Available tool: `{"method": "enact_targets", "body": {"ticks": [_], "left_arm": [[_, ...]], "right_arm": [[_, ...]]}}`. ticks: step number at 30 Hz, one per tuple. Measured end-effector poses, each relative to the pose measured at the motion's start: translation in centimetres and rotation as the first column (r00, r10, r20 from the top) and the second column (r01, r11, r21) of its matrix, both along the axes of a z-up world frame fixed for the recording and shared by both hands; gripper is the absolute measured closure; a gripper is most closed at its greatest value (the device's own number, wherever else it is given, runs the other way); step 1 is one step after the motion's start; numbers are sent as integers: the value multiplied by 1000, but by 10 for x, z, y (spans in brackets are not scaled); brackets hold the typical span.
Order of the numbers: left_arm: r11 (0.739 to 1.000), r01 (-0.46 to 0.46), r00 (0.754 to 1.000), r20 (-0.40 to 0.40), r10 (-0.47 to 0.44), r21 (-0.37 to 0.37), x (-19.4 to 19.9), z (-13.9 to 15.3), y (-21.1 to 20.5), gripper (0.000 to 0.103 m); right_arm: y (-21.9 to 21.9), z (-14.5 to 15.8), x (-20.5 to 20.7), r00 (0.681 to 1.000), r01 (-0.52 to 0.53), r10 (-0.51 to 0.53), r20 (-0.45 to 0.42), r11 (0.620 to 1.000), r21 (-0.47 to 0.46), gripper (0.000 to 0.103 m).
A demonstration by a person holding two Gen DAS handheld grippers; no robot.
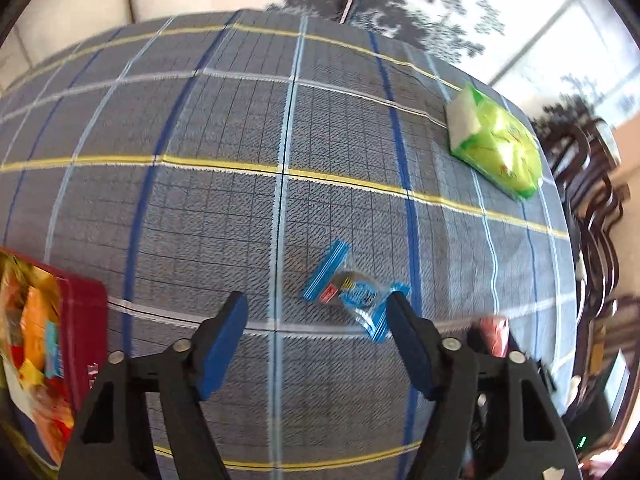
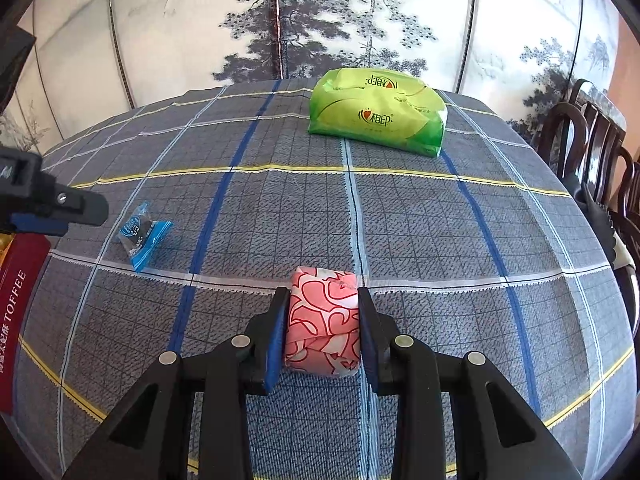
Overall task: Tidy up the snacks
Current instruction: 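Grasp the blue-wrapped candy with the left gripper while the right gripper holds the pink pack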
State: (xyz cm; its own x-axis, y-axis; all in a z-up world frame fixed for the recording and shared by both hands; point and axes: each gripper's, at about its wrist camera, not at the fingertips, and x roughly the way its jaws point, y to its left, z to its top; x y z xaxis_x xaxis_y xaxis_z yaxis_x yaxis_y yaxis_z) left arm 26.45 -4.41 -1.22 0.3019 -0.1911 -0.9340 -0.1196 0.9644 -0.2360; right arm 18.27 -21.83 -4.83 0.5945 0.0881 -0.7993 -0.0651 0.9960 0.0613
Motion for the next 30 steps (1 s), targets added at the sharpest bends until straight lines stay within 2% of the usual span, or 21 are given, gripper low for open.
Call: {"method": "enact_targets", "body": {"ticks": [4,9,14,19,26,28,30], "left_arm": [[999,-53,998,-24,53,-6,12,-5,-9,46],[999,-45,998,-34,45,26,25,-11,-21,46],[993,58,997,-52,-52,107,23,-22,-32,52],[974,162,987,-22,-161,160,4,-22,-30,60],[968,204,979,-12,-204,146,2,-21,-17,66],[970,214,977,-13,-214,115,3,-21,-15,66],[968,221,975,5,-223,119,1,-18,-14,62]], "right_arm": [[0,0,0,1000,-2,2,0,1000,5,68],[-1,0,0,1000,-2,2,0,1000,12,68],[-2,-1,2,1000,-3,3,0,999,32,67],[-2,-1,2,1000,-5,5,1,999,34,66],[2,0,1,1000,-12,12,1,1000,22,64],[3,0,0,1000,-11,11,1,1000,23,64],[3,0,0,1000,-12,12,1,1000,21,64]]}}
